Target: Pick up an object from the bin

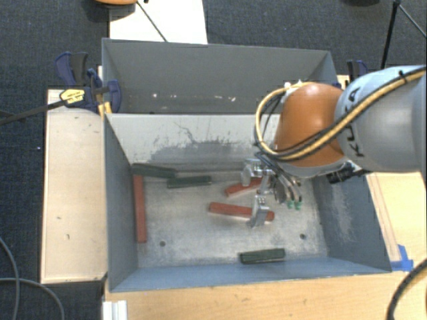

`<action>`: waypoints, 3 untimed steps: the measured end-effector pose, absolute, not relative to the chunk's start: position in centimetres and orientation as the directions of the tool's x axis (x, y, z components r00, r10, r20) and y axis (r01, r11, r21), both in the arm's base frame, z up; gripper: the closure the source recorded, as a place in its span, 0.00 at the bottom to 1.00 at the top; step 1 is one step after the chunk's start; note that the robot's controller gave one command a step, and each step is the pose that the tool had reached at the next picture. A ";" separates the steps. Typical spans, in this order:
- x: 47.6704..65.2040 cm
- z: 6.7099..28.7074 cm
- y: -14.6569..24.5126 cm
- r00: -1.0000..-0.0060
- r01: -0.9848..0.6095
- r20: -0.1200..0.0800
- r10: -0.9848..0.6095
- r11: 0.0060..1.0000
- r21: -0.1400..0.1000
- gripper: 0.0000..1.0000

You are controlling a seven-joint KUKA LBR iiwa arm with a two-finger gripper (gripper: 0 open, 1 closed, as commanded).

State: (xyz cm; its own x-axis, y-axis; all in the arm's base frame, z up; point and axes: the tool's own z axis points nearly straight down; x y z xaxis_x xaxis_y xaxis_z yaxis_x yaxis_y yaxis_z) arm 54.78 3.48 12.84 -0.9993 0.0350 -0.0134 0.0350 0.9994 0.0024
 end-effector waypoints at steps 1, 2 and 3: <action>51.9 7.5 2.2 -0.998 0.063 -0.003 0.063 0.998 0.001 0.00; 55.7 7.2 5.3 -0.949 0.315 -0.002 0.315 0.949 0.002 1.00; 55.7 7.2 5.3 -0.949 0.315 -0.002 0.315 0.949 0.001 1.00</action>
Offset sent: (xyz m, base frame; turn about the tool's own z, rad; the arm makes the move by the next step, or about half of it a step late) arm 0.0088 0.0177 -0.0572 0.2849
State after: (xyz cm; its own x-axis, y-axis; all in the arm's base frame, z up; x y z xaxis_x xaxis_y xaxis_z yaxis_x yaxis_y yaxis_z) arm 55.73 5.28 7.19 -0.9492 0.3146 -0.0015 0.3146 0.9492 0.0015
